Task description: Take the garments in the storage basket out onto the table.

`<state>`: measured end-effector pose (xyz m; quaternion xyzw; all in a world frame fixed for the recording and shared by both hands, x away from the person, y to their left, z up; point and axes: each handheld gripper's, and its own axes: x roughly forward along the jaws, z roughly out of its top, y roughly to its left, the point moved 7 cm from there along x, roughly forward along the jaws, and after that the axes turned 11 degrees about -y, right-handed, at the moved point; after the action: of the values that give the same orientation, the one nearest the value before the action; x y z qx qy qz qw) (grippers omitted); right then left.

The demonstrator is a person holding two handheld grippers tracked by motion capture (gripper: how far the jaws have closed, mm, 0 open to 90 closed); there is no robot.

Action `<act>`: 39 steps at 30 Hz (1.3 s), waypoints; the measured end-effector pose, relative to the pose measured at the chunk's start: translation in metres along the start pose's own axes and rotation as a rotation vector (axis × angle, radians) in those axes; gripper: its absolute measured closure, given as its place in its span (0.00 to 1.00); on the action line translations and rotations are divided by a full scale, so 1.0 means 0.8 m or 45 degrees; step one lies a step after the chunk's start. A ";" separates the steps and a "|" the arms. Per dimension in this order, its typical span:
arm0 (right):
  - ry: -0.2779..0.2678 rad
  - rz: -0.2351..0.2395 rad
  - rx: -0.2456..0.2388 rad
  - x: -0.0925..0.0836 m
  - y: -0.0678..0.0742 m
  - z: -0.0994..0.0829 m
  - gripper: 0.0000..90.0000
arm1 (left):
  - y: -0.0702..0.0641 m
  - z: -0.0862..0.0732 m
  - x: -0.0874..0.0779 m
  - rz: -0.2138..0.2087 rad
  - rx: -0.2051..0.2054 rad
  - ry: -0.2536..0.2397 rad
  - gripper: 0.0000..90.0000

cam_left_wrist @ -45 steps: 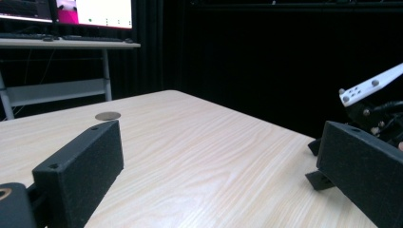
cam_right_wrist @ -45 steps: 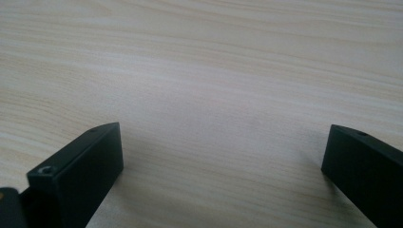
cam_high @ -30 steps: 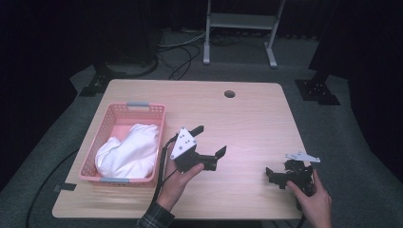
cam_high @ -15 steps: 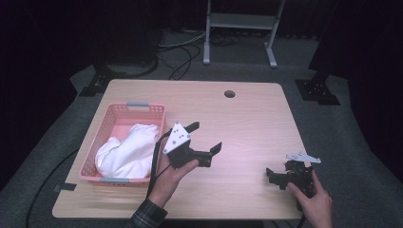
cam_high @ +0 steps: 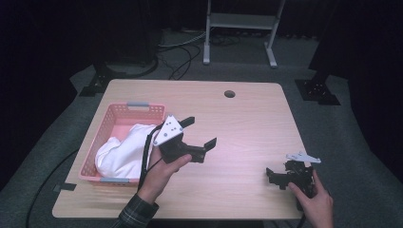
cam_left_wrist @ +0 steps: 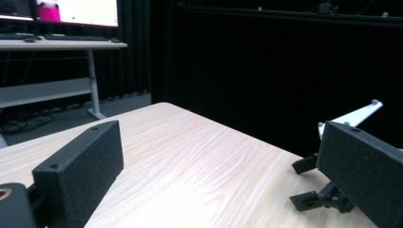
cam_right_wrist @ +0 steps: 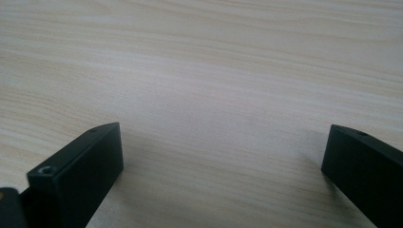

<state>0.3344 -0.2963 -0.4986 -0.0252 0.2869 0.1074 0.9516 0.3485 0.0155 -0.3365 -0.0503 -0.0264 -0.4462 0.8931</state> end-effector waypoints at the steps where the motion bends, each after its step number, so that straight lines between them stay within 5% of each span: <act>1: 0.000 0.000 0.000 0.000 0.000 0.000 0.00 | 0.001 0.002 -0.001 0.001 0.001 0.001 0.02; 16: 0.000 0.000 0.000 0.000 0.000 0.000 0.00 | 0.030 0.026 -0.025 -0.010 -0.012 0.041 0.02; 39: 0.000 0.000 0.001 0.000 0.000 0.000 0.00 | 0.058 0.051 -0.056 0.007 -0.010 0.004 0.02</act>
<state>0.3345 -0.2963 -0.4986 -0.0250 0.2868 0.1073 0.9516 0.3583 0.0832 -0.3029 -0.0532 -0.0230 -0.4439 0.8942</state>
